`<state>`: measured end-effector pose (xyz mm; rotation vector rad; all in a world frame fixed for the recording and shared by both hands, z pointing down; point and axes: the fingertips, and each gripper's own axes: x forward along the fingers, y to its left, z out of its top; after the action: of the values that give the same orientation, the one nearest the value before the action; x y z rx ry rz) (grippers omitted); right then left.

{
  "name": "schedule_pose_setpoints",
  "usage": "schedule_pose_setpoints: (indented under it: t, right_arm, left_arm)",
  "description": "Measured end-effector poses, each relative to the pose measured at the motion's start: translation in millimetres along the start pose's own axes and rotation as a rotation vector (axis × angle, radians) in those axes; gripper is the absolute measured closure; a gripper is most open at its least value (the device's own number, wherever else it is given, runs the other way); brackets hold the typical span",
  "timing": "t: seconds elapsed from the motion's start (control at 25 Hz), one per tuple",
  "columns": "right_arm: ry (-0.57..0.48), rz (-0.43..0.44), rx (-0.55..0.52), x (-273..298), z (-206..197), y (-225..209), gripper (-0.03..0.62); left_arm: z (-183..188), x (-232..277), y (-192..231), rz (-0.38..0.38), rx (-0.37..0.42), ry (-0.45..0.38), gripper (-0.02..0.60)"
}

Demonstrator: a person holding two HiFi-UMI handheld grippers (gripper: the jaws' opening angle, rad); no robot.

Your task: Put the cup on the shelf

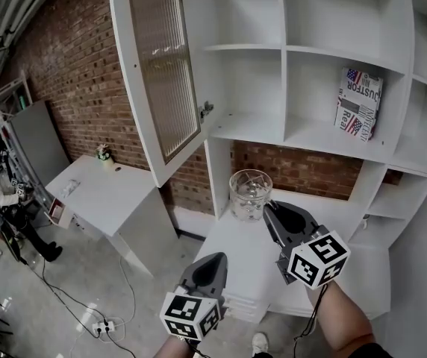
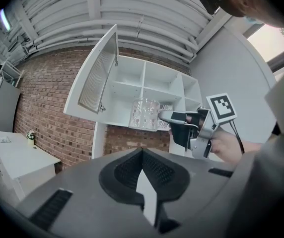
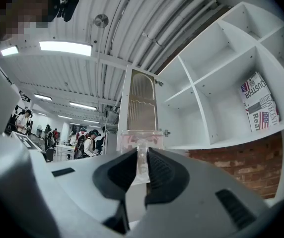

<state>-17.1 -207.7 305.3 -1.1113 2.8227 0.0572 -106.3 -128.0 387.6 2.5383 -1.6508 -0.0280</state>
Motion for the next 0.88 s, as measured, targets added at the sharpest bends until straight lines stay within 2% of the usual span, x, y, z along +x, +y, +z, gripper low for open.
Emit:
schedule_pose_setpoints:
  t: [0.88]
  right_arm:
    - [-0.042, 0.053, -0.045, 80, 35, -100, 0.559]
  left_arm:
    - [27, 115, 21, 0.042, 0.037, -0.040, 0.578]
